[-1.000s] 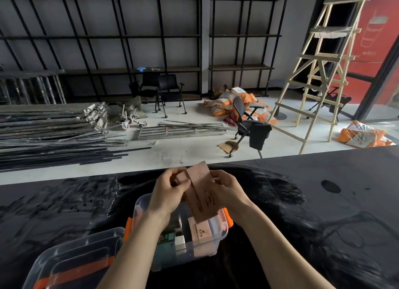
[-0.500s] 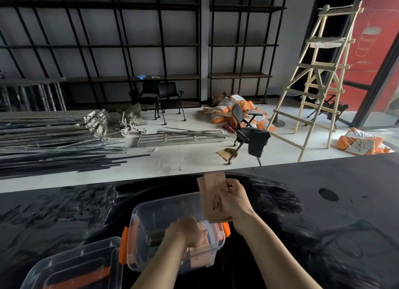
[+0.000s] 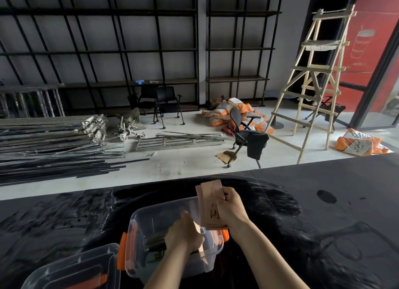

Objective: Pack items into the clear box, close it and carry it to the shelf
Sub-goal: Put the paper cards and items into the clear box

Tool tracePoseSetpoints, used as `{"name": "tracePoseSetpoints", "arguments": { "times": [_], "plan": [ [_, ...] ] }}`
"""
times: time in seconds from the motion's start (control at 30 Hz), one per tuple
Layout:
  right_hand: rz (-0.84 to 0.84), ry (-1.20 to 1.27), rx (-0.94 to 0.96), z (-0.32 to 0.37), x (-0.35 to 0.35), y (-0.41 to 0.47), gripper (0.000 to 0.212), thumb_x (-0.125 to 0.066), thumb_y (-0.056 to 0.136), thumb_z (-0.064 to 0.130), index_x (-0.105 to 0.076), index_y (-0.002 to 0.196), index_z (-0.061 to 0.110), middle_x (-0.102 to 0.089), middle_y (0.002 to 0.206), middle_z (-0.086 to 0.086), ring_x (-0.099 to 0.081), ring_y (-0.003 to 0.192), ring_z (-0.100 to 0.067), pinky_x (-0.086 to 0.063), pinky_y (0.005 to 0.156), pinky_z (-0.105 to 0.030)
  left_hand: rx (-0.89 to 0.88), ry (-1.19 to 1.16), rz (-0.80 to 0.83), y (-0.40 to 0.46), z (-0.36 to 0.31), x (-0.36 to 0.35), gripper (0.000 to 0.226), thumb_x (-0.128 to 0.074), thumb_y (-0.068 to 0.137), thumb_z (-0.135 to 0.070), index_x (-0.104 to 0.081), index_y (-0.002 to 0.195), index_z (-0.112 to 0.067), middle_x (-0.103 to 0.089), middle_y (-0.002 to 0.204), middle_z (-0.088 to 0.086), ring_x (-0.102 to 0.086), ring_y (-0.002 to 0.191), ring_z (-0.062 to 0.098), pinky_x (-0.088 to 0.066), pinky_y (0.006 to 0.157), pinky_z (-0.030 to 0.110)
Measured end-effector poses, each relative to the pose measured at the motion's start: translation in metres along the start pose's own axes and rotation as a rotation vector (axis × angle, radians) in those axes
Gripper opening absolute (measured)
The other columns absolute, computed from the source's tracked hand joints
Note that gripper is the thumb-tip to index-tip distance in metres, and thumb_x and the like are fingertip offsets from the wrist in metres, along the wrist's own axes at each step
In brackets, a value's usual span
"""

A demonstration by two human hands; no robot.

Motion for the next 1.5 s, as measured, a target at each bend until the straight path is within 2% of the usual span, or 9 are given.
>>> {"name": "tracePoseSetpoints", "arguments": {
  "times": [0.13,0.27,0.47,0.7,0.83,1.1,1.23,1.33,1.5],
  "plan": [
    [-0.009,-0.012,0.007,0.004,-0.002,-0.003,0.035,-0.044,0.101,0.018,-0.049,0.135,0.021,-0.065,0.118,-0.008,-0.067,0.101,-0.026,-0.061,0.082,-0.043,-0.014,0.087,0.11,-0.002,-0.008,-0.007,0.068,-0.077,0.078,-0.032,-0.043,0.131,-0.006,-0.063,0.123,0.005,-0.064,0.11,0.022,-0.054,0.087,0.03],
    [-0.001,-0.033,0.024,0.006,-0.002,-0.007,0.036,-0.044,0.101,0.017,-0.048,0.137,0.019,-0.065,0.12,-0.008,-0.067,0.1,-0.025,-0.056,0.069,-0.033,-0.029,0.061,-0.021,0.0,-0.005,0.001,0.054,-0.072,0.083,-0.015,-0.047,0.13,-0.007,-0.064,0.112,0.002,-0.062,0.089,0.012,-0.042,0.056,0.016],
    [0.01,-0.005,0.017,0.005,0.001,-0.005,0.031,-0.046,0.1,0.021,-0.052,0.131,0.021,-0.068,0.115,-0.008,-0.069,0.098,-0.025,-0.062,0.08,-0.043,-0.114,-0.311,-0.223,-0.008,0.003,0.045,0.033,-0.065,0.082,-0.012,-0.047,0.105,-0.026,-0.065,0.11,0.001,-0.064,0.093,0.018,-0.057,0.082,0.036],
    [0.083,0.127,0.061,0.017,-0.033,-0.006,0.029,-0.054,0.089,0.027,-0.068,0.113,0.021,-0.074,0.106,-0.008,-0.074,0.094,-0.027,-0.064,0.082,-0.049,-0.172,-0.989,-0.301,-0.032,0.007,0.088,0.05,-0.072,0.086,-0.018,-0.046,0.126,-0.03,-0.061,0.109,-0.006,-0.061,0.105,0.017,-0.053,0.087,0.036],
    [0.112,0.163,0.168,0.031,-0.045,-0.017,0.023,-0.051,0.096,0.015,-0.062,0.115,0.022,-0.073,0.107,-0.007,-0.074,0.093,-0.022,-0.065,0.072,-0.038,-0.121,-1.061,-0.203,-0.035,-0.004,0.086,0.04,-0.05,0.095,-0.046,-0.061,0.115,-0.013,-0.072,0.105,0.005,-0.067,0.098,0.02,-0.054,0.09,0.042],
    [0.408,0.214,0.285,0.041,-0.06,-0.032,0.037,-0.053,0.103,0.02,-0.048,0.138,0.028,-0.073,0.121,-0.003,-0.073,0.108,-0.019,-0.06,0.093,-0.051,-0.191,-1.2,-0.229,-0.032,-0.011,0.09,0.017,-0.048,0.101,-0.017,-0.04,0.112,-0.008,-0.064,0.107,0.012,-0.065,0.096,0.022,-0.056,0.085,0.042],
    [0.381,-0.186,0.463,0.046,-0.067,-0.036,0.028,-0.054,0.097,0.02,-0.05,0.122,0.033,-0.067,0.114,-0.003,-0.068,0.11,-0.031,-0.056,0.095,-0.052,-0.213,-1.246,-0.199,-0.037,-0.016,0.089,0.014,-0.044,0.102,-0.017,-0.043,0.114,-0.009,-0.065,0.106,0.008,-0.064,0.094,0.016,-0.052,0.069,0.023],
    [0.423,-0.071,0.445,0.044,-0.057,-0.032,0.042,-0.055,0.098,0.01,-0.054,0.09,0.051,-0.068,0.092,0.003,-0.072,0.081,-0.031,-0.061,0.069,-0.046,-0.28,-1.147,-0.24,-0.037,-0.004,0.106,0.017,-0.063,0.093,-0.014,-0.06,0.109,-0.018,-0.072,0.101,0.004,-0.068,0.095,0.018,-0.051,0.07,0.02],
    [0.324,0.35,0.294,0.046,-0.033,-0.019,0.016,-0.073,0.09,0.008,-0.071,0.104,0.001,-0.078,0.093,-0.022,-0.075,0.072,-0.027,-0.06,0.059,-0.032,-0.304,-1.207,-0.289,-0.041,0.022,0.129,0.038,-0.077,0.078,-0.002,-0.057,0.107,-0.016,-0.073,0.093,0.004,-0.071,0.081,0.012,-0.055,0.062,0.017]
  ]
}}
Point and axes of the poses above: each hand's wrist, its own y-axis towards the middle knuckle, its own x-axis out of the back of the hand, z = x × y, the point moved 6 cm from there along y, towards the middle knuckle
